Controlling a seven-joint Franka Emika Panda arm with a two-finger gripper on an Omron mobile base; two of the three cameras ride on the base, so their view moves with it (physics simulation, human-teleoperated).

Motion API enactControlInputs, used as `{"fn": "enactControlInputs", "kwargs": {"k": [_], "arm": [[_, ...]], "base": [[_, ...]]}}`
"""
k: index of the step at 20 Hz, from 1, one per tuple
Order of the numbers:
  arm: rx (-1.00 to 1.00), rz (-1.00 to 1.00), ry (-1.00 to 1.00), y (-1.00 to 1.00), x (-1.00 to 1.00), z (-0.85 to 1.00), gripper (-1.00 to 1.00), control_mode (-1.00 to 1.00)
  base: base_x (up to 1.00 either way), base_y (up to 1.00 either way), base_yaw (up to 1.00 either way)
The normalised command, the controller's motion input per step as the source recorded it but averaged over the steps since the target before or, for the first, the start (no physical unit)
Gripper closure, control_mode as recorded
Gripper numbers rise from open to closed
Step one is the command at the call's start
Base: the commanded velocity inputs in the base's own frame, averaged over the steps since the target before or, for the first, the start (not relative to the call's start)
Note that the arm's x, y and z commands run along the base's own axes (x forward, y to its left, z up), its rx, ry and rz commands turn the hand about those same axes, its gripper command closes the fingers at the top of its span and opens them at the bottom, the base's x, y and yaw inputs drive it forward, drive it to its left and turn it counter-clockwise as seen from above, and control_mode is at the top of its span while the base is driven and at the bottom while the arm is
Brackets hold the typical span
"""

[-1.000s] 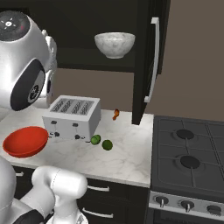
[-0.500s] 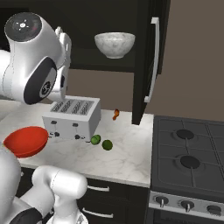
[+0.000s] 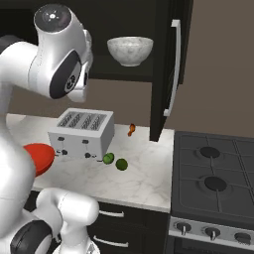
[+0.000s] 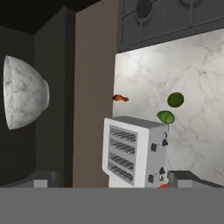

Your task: Pick both bowls and place them on the counter. Then place the lime in one bowl and place the avocado in the other bowl.

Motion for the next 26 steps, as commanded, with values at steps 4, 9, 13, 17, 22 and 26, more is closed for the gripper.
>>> {"fn": "enactControlInputs", "kwargs": {"k": [4,9,13,17,22,26], "arm": [[0.02,0.08,0.0,-0.02,0.51,0.0,-1.0,-1.0],[0.04,0.05,0.0,-0.1,0.5,0.02,-1.0,-1.0],[0.0,0.01,0.0,-0.12,0.47,0.0,-1.0,-1.0],[0.0,0.0,0.0,-0.12,0.47,0.0,-1.0,-1.0],[0.0,0.0,0.0,-0.07,0.39,0.04,-1.0,-1.0],[0.0,0.0,-0.03,-0.06,0.35,0.01,-1.0,-1.0]], "base": [[0.0,0.0,0.0],[0.0,0.0,0.0],[0.0,0.0,0.0],[0.0,0.0,0.0],[0.0,0.0,0.0],[0.0,0.0,0.0]]}}
